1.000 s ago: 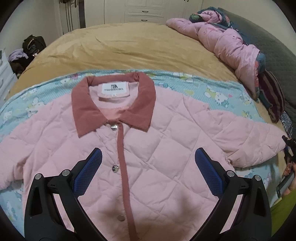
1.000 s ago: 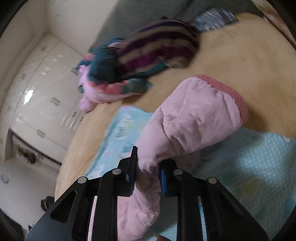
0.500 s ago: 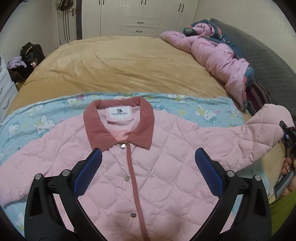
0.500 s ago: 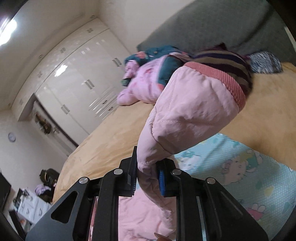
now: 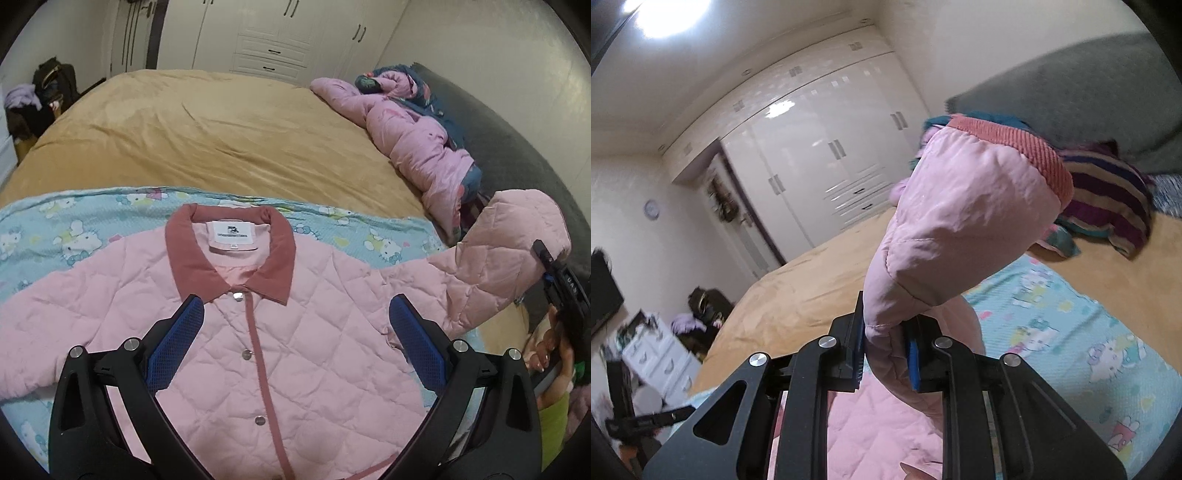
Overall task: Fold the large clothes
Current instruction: 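Lift the sleeve with the right tool and carry it across the jacket body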
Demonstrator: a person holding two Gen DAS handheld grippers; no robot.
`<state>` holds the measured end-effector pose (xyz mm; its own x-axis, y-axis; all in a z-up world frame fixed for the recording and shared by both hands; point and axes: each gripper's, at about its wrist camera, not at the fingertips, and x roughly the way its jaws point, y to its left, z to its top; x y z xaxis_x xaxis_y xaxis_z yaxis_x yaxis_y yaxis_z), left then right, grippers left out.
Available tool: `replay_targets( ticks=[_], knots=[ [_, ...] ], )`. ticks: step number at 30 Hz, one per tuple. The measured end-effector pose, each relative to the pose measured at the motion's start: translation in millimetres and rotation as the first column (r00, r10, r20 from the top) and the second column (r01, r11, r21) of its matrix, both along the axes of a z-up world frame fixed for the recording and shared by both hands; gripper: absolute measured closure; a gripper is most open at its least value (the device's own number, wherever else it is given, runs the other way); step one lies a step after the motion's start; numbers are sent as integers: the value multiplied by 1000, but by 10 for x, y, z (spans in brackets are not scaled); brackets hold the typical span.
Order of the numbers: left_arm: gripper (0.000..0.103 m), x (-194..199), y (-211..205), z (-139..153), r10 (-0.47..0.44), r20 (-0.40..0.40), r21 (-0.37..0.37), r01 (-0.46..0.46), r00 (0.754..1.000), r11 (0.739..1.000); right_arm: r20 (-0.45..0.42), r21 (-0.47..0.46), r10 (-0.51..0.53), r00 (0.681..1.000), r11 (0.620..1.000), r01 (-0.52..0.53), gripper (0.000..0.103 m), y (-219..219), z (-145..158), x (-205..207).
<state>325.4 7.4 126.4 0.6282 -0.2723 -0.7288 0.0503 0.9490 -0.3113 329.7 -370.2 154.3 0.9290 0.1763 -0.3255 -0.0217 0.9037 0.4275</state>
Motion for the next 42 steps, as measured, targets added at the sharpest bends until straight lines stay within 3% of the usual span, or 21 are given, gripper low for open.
replay_targets(
  ticks=[11, 21, 33, 42],
  knots=[
    [9, -164, 623, 129, 47, 38, -28, -46, 998, 999, 16, -63, 164, 986, 985, -163, 86, 1005, 91, 61],
    [9, -287, 1179, 160, 95, 66, -167, -83, 993, 982, -36, -99, 273, 961, 956, -275, 86, 1820, -69, 86],
    [9, -303, 1522, -135, 122, 36, -248, -110, 992, 962, -109, -129, 371, 922, 914, -384, 86, 2594, -580, 114],
    [9, -295, 1660, -482, 117, 6, -337, -108, 993, 935, -202, -162, 430, 880, 872, -462, 86, 3135, -1200, 82]
  ],
)
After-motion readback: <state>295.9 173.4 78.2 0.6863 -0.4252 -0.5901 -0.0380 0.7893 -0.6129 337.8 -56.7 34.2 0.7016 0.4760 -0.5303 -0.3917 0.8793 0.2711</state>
